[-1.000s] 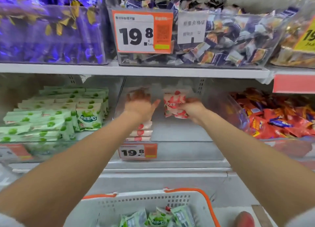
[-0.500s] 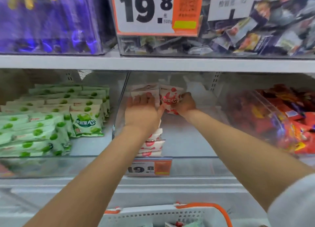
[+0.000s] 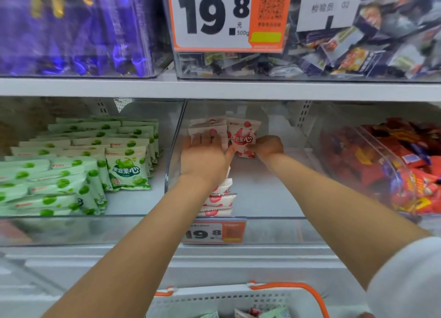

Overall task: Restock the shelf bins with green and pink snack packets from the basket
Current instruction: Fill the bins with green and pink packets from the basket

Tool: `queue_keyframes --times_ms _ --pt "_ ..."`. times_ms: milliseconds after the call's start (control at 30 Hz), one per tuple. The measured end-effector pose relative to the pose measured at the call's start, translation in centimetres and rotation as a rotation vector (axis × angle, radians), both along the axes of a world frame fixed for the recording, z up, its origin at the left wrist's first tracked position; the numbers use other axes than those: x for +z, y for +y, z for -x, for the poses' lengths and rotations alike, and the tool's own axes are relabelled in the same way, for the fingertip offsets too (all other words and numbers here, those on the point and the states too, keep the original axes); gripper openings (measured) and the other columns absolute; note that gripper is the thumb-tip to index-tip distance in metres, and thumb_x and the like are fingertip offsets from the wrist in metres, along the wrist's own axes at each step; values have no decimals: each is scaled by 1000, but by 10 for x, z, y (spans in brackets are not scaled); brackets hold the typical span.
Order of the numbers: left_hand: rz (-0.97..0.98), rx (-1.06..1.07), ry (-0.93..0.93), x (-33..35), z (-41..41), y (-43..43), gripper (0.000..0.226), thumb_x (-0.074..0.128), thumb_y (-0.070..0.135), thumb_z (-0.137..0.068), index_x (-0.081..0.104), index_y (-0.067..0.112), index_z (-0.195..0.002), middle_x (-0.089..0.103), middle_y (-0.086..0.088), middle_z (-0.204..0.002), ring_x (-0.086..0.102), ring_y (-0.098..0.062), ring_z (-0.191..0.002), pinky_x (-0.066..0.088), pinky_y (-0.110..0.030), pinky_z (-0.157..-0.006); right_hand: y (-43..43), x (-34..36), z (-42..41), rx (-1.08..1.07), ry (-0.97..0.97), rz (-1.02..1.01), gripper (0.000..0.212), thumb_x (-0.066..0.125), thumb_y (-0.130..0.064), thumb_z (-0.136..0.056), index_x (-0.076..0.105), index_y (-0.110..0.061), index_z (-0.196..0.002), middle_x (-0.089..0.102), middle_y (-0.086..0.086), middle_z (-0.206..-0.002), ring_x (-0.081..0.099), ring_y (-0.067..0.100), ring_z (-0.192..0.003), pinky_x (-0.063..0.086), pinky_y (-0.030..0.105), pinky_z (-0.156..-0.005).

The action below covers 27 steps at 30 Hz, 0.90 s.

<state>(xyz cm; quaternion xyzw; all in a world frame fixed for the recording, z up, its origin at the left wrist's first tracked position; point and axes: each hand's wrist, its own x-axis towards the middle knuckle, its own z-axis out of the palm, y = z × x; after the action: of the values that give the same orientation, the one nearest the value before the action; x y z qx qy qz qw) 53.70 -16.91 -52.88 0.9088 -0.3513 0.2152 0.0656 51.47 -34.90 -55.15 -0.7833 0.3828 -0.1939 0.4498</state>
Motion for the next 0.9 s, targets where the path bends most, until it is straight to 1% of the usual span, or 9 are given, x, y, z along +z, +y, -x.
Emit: queue_keyframes --times_ms 67,167,267,333,433,533,733,833,900 --pt "-26 10 79 5 4 1 91 2 61 -85 51 4 -136 56 -17 -135 53 -34 -123 35 -44 -105 -1 3 7 9 52 11 32 77 -19 -81 69 -1 -106 68 7 -106 63 26 -106 47 26 -82" --pt "-47 19 142 12 6 1 65 20 55 -99 42 11 -141 46 -12 -145 42 -30 -132 28 -41 -109 6 15 24 59 192 122 29 75 -23 -83 67 -5 -103 62 3 -93 64 25 -103 48 27 -76" --pt "43 -12 230 25 21 7 43 34 47 -100 56 14 -116 60 -11 -122 54 -30 -114 37 -43 -102 22 26 55 171 284 352 21 66 -18 -88 69 -4 -102 69 11 -107 65 29 -102 54 32 -86" --pt "116 -67 237 32 43 15 31 44 43 -99 58 16 -95 65 -7 -101 59 -28 -96 46 -41 -89 38 33 85 214 235 475 15 61 -15 -87 72 -8 -96 72 12 -101 65 30 -98 52 29 -80" --pt "245 -126 214 41 86 38 19 55 33 -92 61 19 -81 64 -1 -85 58 -22 -83 49 -36 -71 71 45 135 218 105 615 12 59 -13 -85 70 -14 -91 70 4 -94 64 24 -89 46 28 -74" --pt "245 -162 127 41 127 66 13 55 30 -86 61 22 -77 64 2 -82 58 -22 -82 48 -37 -69 104 46 178 200 -42 756 6 57 -14 -84 62 -16 -86 59 -3 -85 58 22 -81 46 35 -75" --pt "43 -16 645 -39 168 122 10 56 29 -85 57 21 -78 66 2 -84 61 -23 -85 41 -29 -64 156 -21 237 322 -13 556 6 57 -12 -83 54 -16 -81 54 -3 -79 54 21 -68 43 35 -63" --pt "-147 66 841 -87 165 152 15 58 26 -89 65 13 -87 68 -5 -93 64 -26 -90 49 -30 -72 161 -80 255 408 235 374 15 56 -9 -83 50 -20 -76 57 -3 -79 56 22 -74 47 35 -66" --pt "-200 118 909 -113 159 168 20 57 22 -89 68 6 -92 69 -9 -97 65 -26 -88 49 -29 -69 158 -118 262 565 550 291 13 57 -7 -84 58 -18 -91 65 4 -104 60 25 -94 50 33 -76"
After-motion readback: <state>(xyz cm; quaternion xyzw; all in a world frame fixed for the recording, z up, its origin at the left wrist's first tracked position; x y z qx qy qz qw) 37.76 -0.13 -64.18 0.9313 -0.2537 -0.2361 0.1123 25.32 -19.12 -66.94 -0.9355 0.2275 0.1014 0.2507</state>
